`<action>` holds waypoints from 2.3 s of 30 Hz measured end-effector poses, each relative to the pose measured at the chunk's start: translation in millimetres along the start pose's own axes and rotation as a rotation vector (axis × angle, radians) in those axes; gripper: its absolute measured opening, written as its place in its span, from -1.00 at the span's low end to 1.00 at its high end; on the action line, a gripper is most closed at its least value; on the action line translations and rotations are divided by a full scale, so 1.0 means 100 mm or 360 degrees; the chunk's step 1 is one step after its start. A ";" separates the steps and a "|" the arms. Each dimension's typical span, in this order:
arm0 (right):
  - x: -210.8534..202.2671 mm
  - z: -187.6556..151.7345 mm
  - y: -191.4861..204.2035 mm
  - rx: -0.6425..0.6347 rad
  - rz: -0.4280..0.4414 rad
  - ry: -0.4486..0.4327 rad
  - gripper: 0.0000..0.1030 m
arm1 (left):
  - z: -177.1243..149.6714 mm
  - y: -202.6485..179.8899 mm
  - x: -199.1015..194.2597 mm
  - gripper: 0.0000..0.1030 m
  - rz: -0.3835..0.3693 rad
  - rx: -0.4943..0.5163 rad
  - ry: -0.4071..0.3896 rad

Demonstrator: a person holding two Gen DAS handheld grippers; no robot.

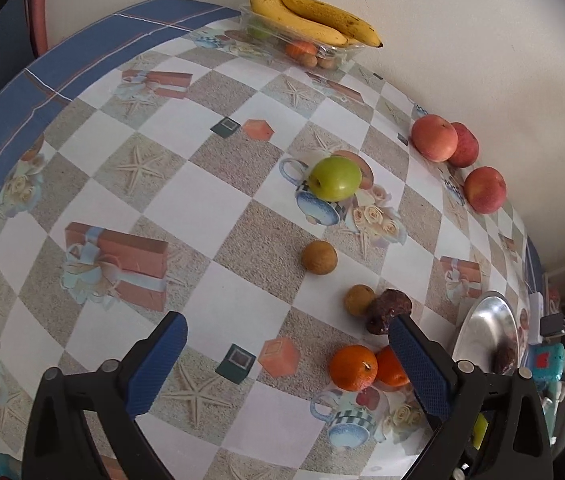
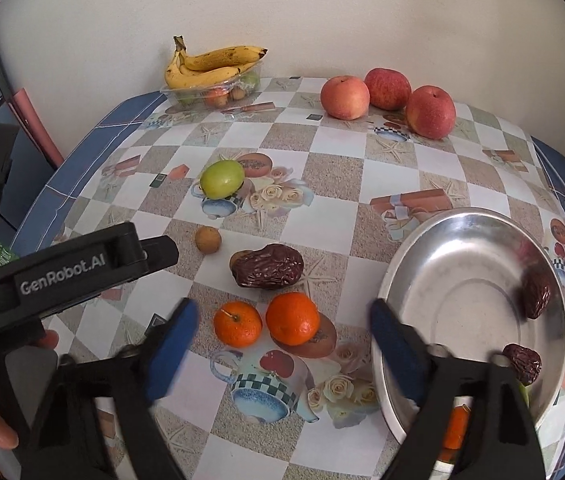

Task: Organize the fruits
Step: 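Grasp a tangerine with the right gripper while the left gripper grasps another tangerine, then carry both tangerines into the steel bowl and open both grippers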

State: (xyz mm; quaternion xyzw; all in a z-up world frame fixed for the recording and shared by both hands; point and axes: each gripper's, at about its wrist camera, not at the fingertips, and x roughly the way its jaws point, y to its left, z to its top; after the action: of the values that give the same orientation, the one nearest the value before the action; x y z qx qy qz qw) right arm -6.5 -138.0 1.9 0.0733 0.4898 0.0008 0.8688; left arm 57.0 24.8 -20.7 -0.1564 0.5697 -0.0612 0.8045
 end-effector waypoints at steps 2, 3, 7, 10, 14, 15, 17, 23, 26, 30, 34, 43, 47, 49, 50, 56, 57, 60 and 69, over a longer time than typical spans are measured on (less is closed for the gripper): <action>0.05 0.00 -0.03 0.0013 -0.0008 0.0021 0.25 | -0.02 -0.03 0.04 0.86 -0.0037 0.0003 0.0038; 0.07 -0.01 -0.04 0.0020 -0.0004 0.0036 0.23 | -0.04 -0.04 0.07 0.79 -0.0052 0.0004 0.0068; 0.22 -0.03 -0.07 0.0032 0.0004 0.0102 0.09 | -0.09 -0.12 0.23 0.77 -0.0090 0.0032 0.0193; 0.33 -0.05 -0.07 0.0027 -0.0007 0.0154 0.07 | -0.13 -0.16 0.31 0.75 -0.0112 0.0048 0.0246; 0.44 -0.06 -0.06 0.0020 -0.0011 0.0193 -0.01 | -0.16 -0.22 0.35 0.73 -0.0119 0.0082 0.0261; 0.46 -0.06 -0.06 0.0020 -0.0014 0.0199 -0.02 | -0.17 -0.23 0.36 0.72 -0.0118 0.0086 0.0264; 0.49 -0.05 -0.06 0.0026 -0.0004 0.0201 -0.11 | -0.16 -0.25 0.38 0.72 -0.0129 0.0076 0.0275; 0.49 -0.04 -0.07 0.0029 -0.0001 0.0205 -0.26 | -0.20 -0.22 0.44 0.47 -0.0161 0.0043 0.0342; 0.47 -0.06 -0.09 0.0044 0.0012 0.0221 -0.27 | -0.22 -0.25 0.45 0.27 -0.0146 0.0069 0.0344; 0.44 -0.10 -0.10 0.0031 0.0002 0.0232 -0.27 | -0.24 -0.27 0.46 0.05 -0.0184 0.0070 0.0365; 0.39 -0.14 -0.16 0.0052 0.0005 0.0229 -0.28 | -0.28 -0.30 0.48 -0.10 -0.0232 0.0077 0.0408; 0.32 -0.19 -0.22 0.0074 0.0012 0.0225 -0.29 | -0.36 -0.38 0.46 -0.34 -0.0260 0.0120 0.0435; 0.32 -0.20 -0.22 0.0074 0.0023 0.0223 -0.37 | -0.34 -0.35 0.42 -0.34 -0.0203 0.0104 0.0387; 0.32 -0.19 -0.21 0.0063 0.0019 0.0223 -0.38 | -0.31 -0.30 0.38 -0.34 -0.0159 0.0097 0.0344; 0.32 -0.20 -0.20 0.0056 0.0016 0.0222 -0.38 | -0.29 -0.27 0.37 -0.34 -0.0147 0.0086 0.0331; 0.34 -0.17 -0.17 0.0025 0.0002 0.0201 -0.37 | -0.27 -0.16 0.37 -0.34 -0.0168 0.0007 0.0336; 0.35 -0.16 -0.17 0.0023 0.0002 0.0194 -0.37 | -0.26 -0.16 0.37 -0.34 -0.0166 0.0010 0.0336; 0.39 -0.14 -0.17 0.0026 0.0007 0.0186 -0.29 | -0.26 -0.17 0.38 -0.34 -0.0167 0.0005 0.0338; 0.49 -0.12 -0.11 0.0017 0.0027 0.0220 -0.24 | -0.26 -0.14 0.39 -0.34 -0.0183 -0.0022 0.0342</action>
State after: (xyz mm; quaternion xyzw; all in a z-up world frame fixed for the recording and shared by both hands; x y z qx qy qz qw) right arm 8.1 -144.1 -47.6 0.0817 0.5480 0.0108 0.8324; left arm 47.0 -4.1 -58.6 -0.1869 0.6432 -0.1196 0.7329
